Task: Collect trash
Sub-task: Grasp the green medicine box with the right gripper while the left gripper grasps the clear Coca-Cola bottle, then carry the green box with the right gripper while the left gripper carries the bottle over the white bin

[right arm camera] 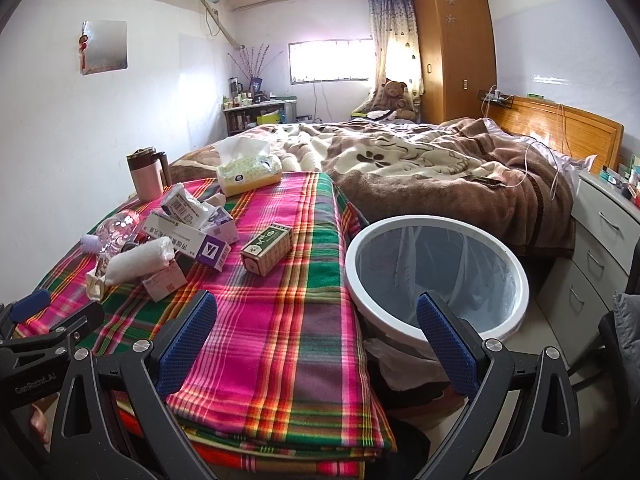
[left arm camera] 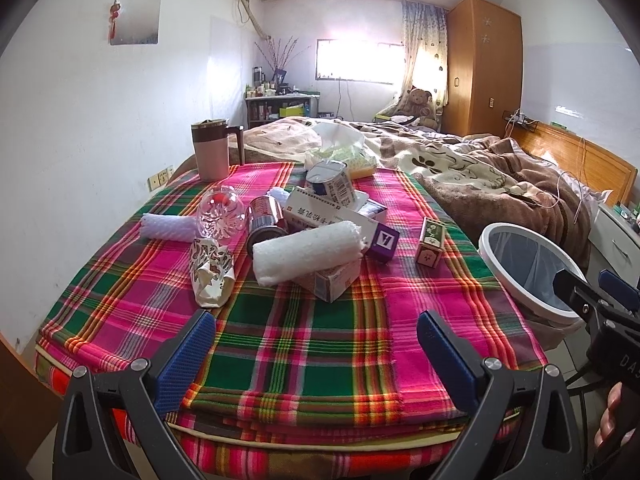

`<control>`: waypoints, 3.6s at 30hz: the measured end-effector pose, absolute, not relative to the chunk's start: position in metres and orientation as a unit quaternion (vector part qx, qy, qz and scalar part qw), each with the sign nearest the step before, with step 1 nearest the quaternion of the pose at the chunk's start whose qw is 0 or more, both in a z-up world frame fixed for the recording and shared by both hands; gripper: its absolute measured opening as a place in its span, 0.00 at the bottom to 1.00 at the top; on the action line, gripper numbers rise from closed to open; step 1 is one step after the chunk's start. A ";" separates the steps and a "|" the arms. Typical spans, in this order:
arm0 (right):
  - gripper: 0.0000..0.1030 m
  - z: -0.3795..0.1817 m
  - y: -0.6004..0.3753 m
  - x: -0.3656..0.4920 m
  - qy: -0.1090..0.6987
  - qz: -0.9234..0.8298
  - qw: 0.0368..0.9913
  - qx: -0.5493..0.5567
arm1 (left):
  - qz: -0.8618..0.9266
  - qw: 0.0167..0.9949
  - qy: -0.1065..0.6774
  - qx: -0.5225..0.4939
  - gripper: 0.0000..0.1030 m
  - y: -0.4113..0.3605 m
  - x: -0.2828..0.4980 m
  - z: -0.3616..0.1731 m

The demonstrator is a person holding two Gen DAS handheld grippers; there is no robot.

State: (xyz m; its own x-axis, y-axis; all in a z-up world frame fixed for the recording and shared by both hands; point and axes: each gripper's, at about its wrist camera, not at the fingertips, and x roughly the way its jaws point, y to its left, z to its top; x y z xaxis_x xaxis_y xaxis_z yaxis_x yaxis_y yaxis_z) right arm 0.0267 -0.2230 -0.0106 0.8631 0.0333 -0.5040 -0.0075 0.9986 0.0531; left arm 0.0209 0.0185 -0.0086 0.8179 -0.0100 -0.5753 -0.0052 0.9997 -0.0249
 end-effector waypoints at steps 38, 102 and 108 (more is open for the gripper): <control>0.65 -0.040 -0.178 0.170 0.387 0.045 0.920 0.042 | 0.030 0.904 0.408 -0.122 0.86 0.165 0.226 -0.022; 0.32 0.002 -0.223 0.130 0.336 0.070 0.933 0.107 | -0.054 0.934 0.345 -0.072 0.61 0.073 0.165 0.042; 0.32 0.010 -0.246 0.113 0.323 0.051 0.939 0.103 | -0.104 0.934 0.337 -0.063 0.61 0.030 0.152 0.047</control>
